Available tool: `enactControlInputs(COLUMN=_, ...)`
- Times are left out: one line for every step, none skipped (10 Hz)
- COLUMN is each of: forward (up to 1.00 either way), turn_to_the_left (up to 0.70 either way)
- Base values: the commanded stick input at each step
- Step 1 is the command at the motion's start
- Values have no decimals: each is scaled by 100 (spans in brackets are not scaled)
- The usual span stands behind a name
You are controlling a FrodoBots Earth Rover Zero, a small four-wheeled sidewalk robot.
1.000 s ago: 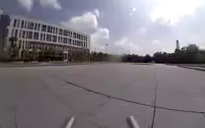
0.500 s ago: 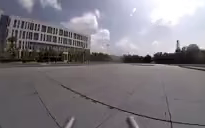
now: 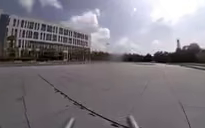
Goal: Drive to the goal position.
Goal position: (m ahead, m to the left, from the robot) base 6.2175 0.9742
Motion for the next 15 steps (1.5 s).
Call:
enactControlInputs(forward=70, turn_to_the_left=4)
enactControlInputs(forward=70, turn_to_the_left=4)
enactControlInputs(forward=70, turn_to_the_left=4)
enactControlInputs(forward=70, turn_to_the_left=4)
enactControlInputs(forward=70, turn_to_the_left=4)
enactControlInputs(forward=70, turn_to_the_left=4)
enactControlInputs(forward=70, turn_to_the_left=4)
enactControlInputs(forward=70, turn_to_the_left=4)
enactControlInputs(forward=70, turn_to_the_left=4)
enactControlInputs(forward=70, turn_to_the_left=4)
enactControlInputs(forward=70, turn_to_the_left=4)
enactControlInputs(forward=70, turn_to_the_left=4)
enactControlInputs(forward=70, turn_to_the_left=4)
enactControlInputs(forward=70, turn_to_the_left=4)
enactControlInputs(forward=70, turn_to_the_left=4)
